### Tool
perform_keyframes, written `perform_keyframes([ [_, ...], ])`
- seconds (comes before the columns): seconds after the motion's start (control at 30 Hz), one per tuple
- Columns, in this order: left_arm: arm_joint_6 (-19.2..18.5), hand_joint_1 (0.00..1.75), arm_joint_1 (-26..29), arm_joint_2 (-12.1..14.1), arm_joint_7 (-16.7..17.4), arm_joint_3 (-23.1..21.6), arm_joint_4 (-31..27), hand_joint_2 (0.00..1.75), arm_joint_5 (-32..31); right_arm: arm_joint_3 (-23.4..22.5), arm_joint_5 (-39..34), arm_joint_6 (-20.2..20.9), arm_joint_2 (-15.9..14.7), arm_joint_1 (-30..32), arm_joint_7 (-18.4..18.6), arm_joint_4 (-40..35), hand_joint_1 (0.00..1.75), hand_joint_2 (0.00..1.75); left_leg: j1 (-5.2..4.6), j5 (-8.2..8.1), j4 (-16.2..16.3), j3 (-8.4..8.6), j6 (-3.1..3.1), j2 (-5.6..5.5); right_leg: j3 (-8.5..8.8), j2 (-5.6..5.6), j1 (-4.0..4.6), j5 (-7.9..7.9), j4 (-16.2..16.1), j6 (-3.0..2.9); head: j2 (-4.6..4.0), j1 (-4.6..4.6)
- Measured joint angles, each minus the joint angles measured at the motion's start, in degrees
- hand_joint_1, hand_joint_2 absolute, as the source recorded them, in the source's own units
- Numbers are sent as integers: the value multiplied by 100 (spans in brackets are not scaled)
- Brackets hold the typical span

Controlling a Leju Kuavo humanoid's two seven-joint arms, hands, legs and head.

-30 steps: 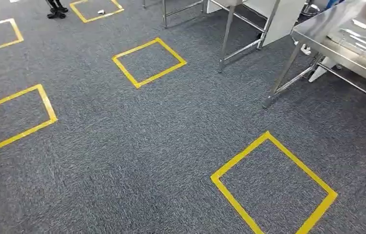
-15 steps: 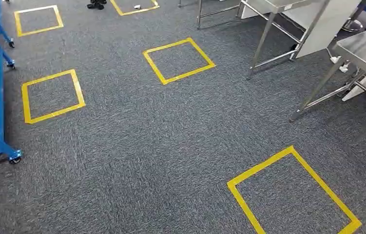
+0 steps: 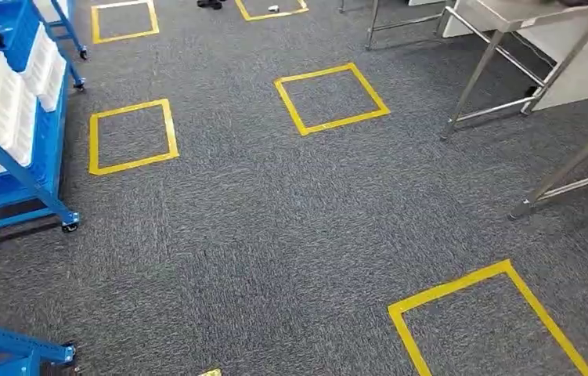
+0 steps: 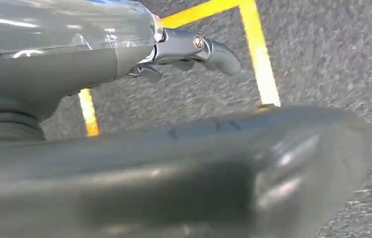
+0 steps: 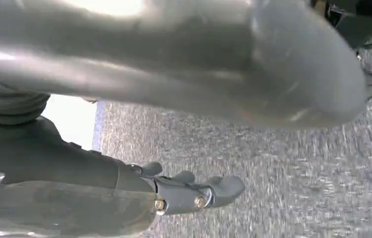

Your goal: Take the parts from the cabinet and place them on the table.

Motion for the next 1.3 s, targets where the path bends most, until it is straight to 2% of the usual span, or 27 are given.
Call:
perform_keyframes([
  [0.03, -2, 0, -2, -2, 2, 0, 0, 0, 0, 0, 0, 0, -2, 17, -18, -2, 0, 0, -44, -156, 190, -101, -4, 357, 30, -67, 26, 18, -55, -42, 0, -4],
  [0.07, -2, 0, -17, -7, -2, -2, 0, 0, 0, 0, 0, 2, -2, 28, -35, 0, 0, 0, -36, -378, 533, -271, -14, 506, 27, -163, 36, 17, -55, -58, 0, -4],
  [0.13, -4, 0, -47, -15, -4, -2, 0, 0, 9, -2, 2, 2, -2, 55, -54, 0, 0, 0, -27, -817, 1453, -691, -54, 597, 16, -343, 64, 11, -51, -64, 0, -4],
  [0.17, -2, 0, -40, -15, -11, -2, 0, 0, 18, -2, 7, 2, -2, 56, -61, 0, 0, 0, -26, -914, 1785, -837, -74, 609, 4, -426, 70, 8, -44, -67, 0, -4],
  [0.2, -2, 0, -25, -15, -13, -2, 0, 0, 20, -2, 13, 2, -2, 54, -65, 0, 0, 0, -27, -874, 1827, -841, -85, 619, 2, -491, 71, 5, -43, -66, 0, -4],
  [0.23, -2, 0, -8, -15, -15, -2, 0, 0, 33, -2, 18, 2, -2, 50, -70, 0, 0, 0, -27, -694, 1562, -676, -87, 637, 4, -567, 73, -1, -39, -58, 0, -4],
  [0.3, 0, 0, -5, -11, -20, -2, 0, 0, 37, -2, 35, 4, 0, 39, -74, 0, 0, 0, -32, -218, 465, -47, -51, 762, 33, -697, 73, -26, -26, -30, 0, -4],
  [0.33, 0, 0, -11, -11, -24, -2, 0, 0, 37, -2, 37, 4, 2, 40, -76, 0, 0, 0, -54, -108, 20, 230, -9, 1047, 50, -745, 89, -44, -11, -8, 0, -4],
  [0.37, 0, 0, -35, -7, -28, -2, 0, 0, 37, -2, 39, 4, 2, 49, -79, 0, 0, 0, -110, -167, -147, 282, 46, 1192, 41, -799, 140, -89, 48, 32, 0, -4],
  [0.5, 20, 0, 11, 0, -44, 0, 0, 0, 66, -2, 68, 4, 2, -2, -83, 0, 0, 0, -87, -109, -167, 255, 172, 917, 69, -1009, 133, -121, 51, 128, 0, -2],
  [0.57, 42, 0, 15, 0, -48, 0, 0, 0, 87, 0, 79, 4, 0, 5, -85, 0, 0, 0, -54, -68, -193, 254, 230, 822, -60, -504, 72, -417, 412, 191, 0, -2],
  [0.6, 48, 0, -3, 2, -50, 0, -2, 0, 107, 0, 79, 4, 2, 11, -85, 0, 0, 0, -54, -59, -192, 230, 240, 755, -286, -336, 51, -696, 903, 216, 0, 0],
  [0.67, 50, 0, -10, 2, -46, 9, -2, 0, 118, 0, 79, 11, 2, 22, -83, 0, 0, 0, -62, -51, -181, 201, 245, 630, -707, -275, 26, -1034, 1787, 240, 0, -2],
  [0.7, 50, 0, -3, 4, -44, 11, -2, 0, 118, 0, 79, 11, 7, 27, -83, 0, 0, 0, -63, -50, -166, 197, 243, 552, -783, -274, 25, -1002, 1928, 240, 0, -2],
  [0.73, 50, 0, 2, 7, -44, 13, -2, 0, 118, 0, 79, 11, 7, 32, -83, 0, 0, 0, -62, -53, -151, 197, 239, 480, -731, -271, 21, -850, 1800, 241, 0, 0],
  [0.8, 50, 0, 3, 7, -39, 15, -2, 0, 118, 0, 79, 6, 4, 34, -83, 0, 0, 0, -59, -66, -119, 210, 216, 331, -352, -215, -1, -312, 948, 221, 0, -2],
  [0.83, 48, 0, 0, 7, -39, 15, -2, 0, 120, 0, 79, 7, 4, 37, -83, 0, 0, 0, -54, -74, -104, 218, 194, 262, -96, -57, -17, -29, 364, 204, 0, -2],
  [0.87, 48, 0, 2, 7, -41, 15, -2, 0, 122, 0, 79, 7, 4, 46, -76, 0, 0, 0, -46, -64, -111, 181, 154, 210, -12, 234, -25, -144, 228, 173, 0, 0],
  [0.9, 48, 0, -20, 7, -41, 17, -2, 0, 125, 0, 79, 7, 4, 40, -74, 0, 0, 0, -50, -64, -57, 137, 102, 152, -48, 293, -13, -106, 142, 166, 0, -2],
  [1.0, 44, 0, 25, 7, -44, 17, -2, 0, 118, 0, 66, -4, 6, 24, -57, 0, 0, 0, -9, -3, -106, 94, -14, -20, -55, 131, 39, -100, 171, 101, 0, -2],
  [1.03, 42, 0, 34, 11, -44, 17, -2, 0, 118, -2, 59, -18, 9, 26, -52, 0, 0, 0, -11, -28, -85, 65, -43, -19, -34, 44, -24, -56, 99, 32, 0, -2],
  [1.07, 37, 0, 48, 7, -46, 17, -2, 0, 118, -2, 57, -18, 9, 35, -48, 0, 0, 0, -26, -145, 65, 9, -46, 312, -21, -37, -1, -47, 78, -6, 0, -2],
  [1.1, 31, 0, 33, 2, -44, 17, -2, 0, 116, -2, 52, -18, 9, 47, -48, 0, 0, 0, -31, -383, 451, -172, -60, 517, -31, -115, 19, -50, 78, -54, 0, -4],
  [1.17, 20, 0, 6, 2, -31, 17, -2, 0, 116, -9, 33, -24, 7, 64, -35, 0, 0, 0, -26, -814, 1386, -598, -89, 606, -42, -287, 60, -60, 79, -79, 0, -4],
  [1.2, 13, 0, 14, 2, -13, 17, -2, 0, 116, -15, 15, -31, 4, 65, -28, 0, 0, 0, -26, -922, 1750, -750, -97, 613, -46, -366, 80, -63, 84, -84, 0, -4],
  [1.23, 11, 0, 30, 2, 17, 17, -2, 0, 116, -31, -11, -42, 4, 63, -9, 0, 0, 0, -26, -878, 1802, -758, -98, 621, -43, -431, 92, -64, 84, -85, 0, -4],
  [1.3, 9, 0, 44, 2, 74, 20, -2, 0, 109, -81, -66, -94, 4, 50, 53, 0, 0, 0, -33, -466, 1097, -359, -61, 659, -27, -562, 114, -73, 88, -88, 0, -2],
])
